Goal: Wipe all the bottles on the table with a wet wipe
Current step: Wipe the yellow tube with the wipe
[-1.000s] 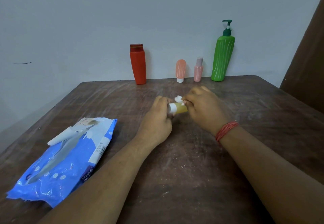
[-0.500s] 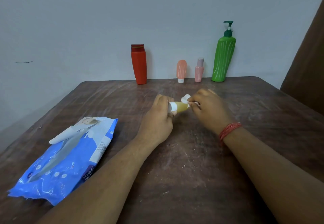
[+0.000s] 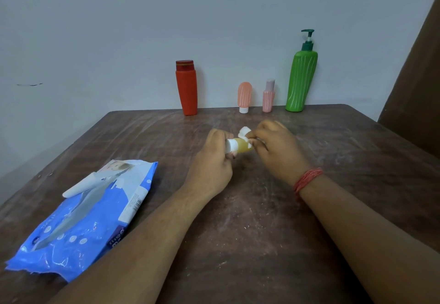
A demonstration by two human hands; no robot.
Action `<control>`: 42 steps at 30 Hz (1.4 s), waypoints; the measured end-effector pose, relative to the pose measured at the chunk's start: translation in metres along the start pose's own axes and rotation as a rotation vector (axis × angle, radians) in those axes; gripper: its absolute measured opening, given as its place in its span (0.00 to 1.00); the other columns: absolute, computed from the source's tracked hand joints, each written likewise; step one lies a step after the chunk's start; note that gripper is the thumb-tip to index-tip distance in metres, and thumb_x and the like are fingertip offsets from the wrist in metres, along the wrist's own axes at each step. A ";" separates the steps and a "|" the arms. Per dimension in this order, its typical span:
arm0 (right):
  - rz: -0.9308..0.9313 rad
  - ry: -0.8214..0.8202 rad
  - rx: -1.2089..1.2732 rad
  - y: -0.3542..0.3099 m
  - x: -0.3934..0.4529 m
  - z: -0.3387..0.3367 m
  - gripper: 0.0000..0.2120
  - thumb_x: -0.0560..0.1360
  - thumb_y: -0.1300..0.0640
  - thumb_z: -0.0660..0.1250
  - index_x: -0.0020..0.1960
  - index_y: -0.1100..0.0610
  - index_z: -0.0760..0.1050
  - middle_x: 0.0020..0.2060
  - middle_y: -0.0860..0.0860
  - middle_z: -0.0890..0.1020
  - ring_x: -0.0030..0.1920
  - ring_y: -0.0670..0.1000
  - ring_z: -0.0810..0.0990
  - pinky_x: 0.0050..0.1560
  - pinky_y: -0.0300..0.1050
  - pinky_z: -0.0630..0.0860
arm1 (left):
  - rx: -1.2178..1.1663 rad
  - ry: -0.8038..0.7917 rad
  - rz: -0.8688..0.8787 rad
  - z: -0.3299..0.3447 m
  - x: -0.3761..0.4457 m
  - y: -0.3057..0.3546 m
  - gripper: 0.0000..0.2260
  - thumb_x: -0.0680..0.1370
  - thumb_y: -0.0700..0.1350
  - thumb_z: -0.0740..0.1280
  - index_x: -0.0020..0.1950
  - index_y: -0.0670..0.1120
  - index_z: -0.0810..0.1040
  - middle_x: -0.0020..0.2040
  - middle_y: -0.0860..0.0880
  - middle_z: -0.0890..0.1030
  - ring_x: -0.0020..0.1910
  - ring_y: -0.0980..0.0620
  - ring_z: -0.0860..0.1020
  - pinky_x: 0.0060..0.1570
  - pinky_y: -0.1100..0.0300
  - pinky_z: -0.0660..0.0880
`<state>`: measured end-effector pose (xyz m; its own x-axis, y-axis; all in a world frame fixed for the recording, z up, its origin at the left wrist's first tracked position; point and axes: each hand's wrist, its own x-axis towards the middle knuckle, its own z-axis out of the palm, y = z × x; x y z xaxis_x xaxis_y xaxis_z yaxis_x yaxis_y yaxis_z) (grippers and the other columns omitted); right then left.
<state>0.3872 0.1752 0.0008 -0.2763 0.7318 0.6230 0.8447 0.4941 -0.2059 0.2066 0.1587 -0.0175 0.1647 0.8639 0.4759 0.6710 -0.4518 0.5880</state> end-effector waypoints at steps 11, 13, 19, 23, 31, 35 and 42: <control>0.095 0.022 0.004 0.008 -0.001 -0.005 0.09 0.80 0.57 0.64 0.55 0.53 0.81 0.48 0.50 0.78 0.51 0.51 0.74 0.50 0.52 0.75 | -0.097 0.010 -0.053 -0.001 -0.001 0.007 0.11 0.81 0.43 0.66 0.59 0.52 0.66 0.55 0.55 0.71 0.48 0.55 0.75 0.42 0.66 0.71; -0.042 0.055 0.038 -0.014 -0.002 -0.004 0.07 0.77 0.59 0.67 0.54 0.55 0.81 0.48 0.52 0.80 0.51 0.54 0.76 0.50 0.50 0.75 | -0.129 0.026 -0.080 -0.003 0.000 0.006 0.08 0.82 0.46 0.66 0.58 0.50 0.68 0.50 0.55 0.72 0.46 0.56 0.74 0.41 0.63 0.71; 0.014 0.093 -0.092 0.008 0.006 -0.003 0.07 0.77 0.60 0.67 0.52 0.56 0.82 0.45 0.54 0.79 0.48 0.57 0.77 0.46 0.48 0.72 | -0.116 0.001 -0.090 -0.003 -0.001 0.010 0.09 0.82 0.46 0.65 0.58 0.51 0.67 0.53 0.53 0.74 0.46 0.53 0.77 0.40 0.62 0.72; 0.058 0.170 -0.019 0.010 0.002 -0.005 0.06 0.76 0.62 0.68 0.52 0.58 0.82 0.45 0.55 0.80 0.48 0.58 0.77 0.48 0.46 0.70 | -0.167 -0.015 -0.113 -0.001 -0.002 0.015 0.08 0.82 0.48 0.64 0.56 0.52 0.66 0.52 0.50 0.76 0.45 0.52 0.78 0.37 0.65 0.70; 0.005 0.208 -0.036 0.011 0.007 -0.007 0.08 0.77 0.63 0.68 0.54 0.59 0.82 0.46 0.55 0.79 0.48 0.57 0.77 0.48 0.47 0.74 | -0.369 -0.052 -0.223 -0.007 -0.006 0.016 0.05 0.84 0.50 0.61 0.56 0.50 0.68 0.42 0.49 0.82 0.46 0.50 0.81 0.44 0.58 0.75; 0.003 0.214 0.005 0.005 0.001 -0.008 0.09 0.77 0.64 0.68 0.56 0.60 0.81 0.48 0.55 0.78 0.50 0.55 0.77 0.50 0.50 0.76 | -0.446 -0.067 -0.258 -0.004 -0.005 0.012 0.04 0.84 0.49 0.62 0.55 0.51 0.68 0.45 0.49 0.82 0.46 0.53 0.82 0.55 0.49 0.79; -0.048 0.288 -0.005 0.002 0.007 -0.007 0.08 0.75 0.66 0.69 0.54 0.61 0.81 0.52 0.56 0.79 0.51 0.55 0.78 0.51 0.52 0.79 | -0.561 -0.087 -0.291 -0.004 -0.004 0.009 0.04 0.83 0.46 0.64 0.55 0.47 0.71 0.53 0.45 0.82 0.43 0.58 0.83 0.56 0.52 0.80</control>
<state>0.3907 0.1779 0.0096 -0.1752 0.5436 0.8208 0.8361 0.5224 -0.1675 0.2096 0.1505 -0.0114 0.1064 0.9731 0.2043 0.2202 -0.2234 0.9495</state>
